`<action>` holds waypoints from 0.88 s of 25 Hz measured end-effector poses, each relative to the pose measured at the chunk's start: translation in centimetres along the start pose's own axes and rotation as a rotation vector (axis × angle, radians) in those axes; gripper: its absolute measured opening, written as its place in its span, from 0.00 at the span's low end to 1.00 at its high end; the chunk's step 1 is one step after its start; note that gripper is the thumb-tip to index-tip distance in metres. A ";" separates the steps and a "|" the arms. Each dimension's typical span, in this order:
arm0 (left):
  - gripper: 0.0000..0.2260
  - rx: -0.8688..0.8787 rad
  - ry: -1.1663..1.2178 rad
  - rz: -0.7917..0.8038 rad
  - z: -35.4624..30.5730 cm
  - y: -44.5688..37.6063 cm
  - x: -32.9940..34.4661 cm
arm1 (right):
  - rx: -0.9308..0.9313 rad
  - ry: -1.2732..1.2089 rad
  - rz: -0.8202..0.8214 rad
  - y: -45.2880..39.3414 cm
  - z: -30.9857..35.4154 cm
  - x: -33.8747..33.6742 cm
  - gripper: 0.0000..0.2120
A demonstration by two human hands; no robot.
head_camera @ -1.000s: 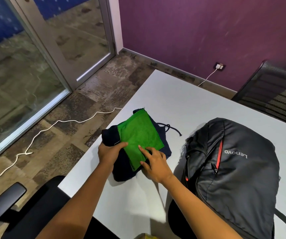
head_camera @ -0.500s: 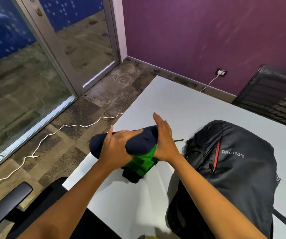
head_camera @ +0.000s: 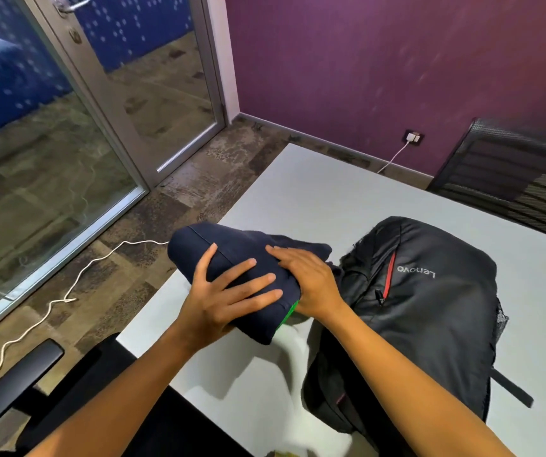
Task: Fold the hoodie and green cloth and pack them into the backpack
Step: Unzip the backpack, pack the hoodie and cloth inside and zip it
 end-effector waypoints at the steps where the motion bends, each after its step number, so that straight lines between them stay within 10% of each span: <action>1: 0.15 0.002 -0.033 -0.045 -0.3 -0.9 -0.9 | -0.029 0.018 -0.052 -0.1 0.8 -1.5 0.20; 10: 0.20 0.071 -0.119 -0.240 -5.9 -8.5 -3.9 | -0.249 0.345 -0.421 2.7 5.4 -16.3 0.08; 17: 0.38 -0.039 0.207 -0.255 -15.9 -10.8 0.0 | -0.158 0.722 -0.452 12.8 3.0 -27.4 0.18; 22: 0.44 0.069 0.470 0.187 -24.7 -9.2 6.6 | 0.065 0.815 -0.464 22.3 0.3 -33.7 0.21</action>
Point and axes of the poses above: each hand's wrist, its own y-axis away from the middle knuckle, its own x-axis out of the palm, z = x × y, the point moved 8 cm from there along -y, towards the middle knuckle, and after that the axes turned 14 degrees about x, right-handed, at the moved point
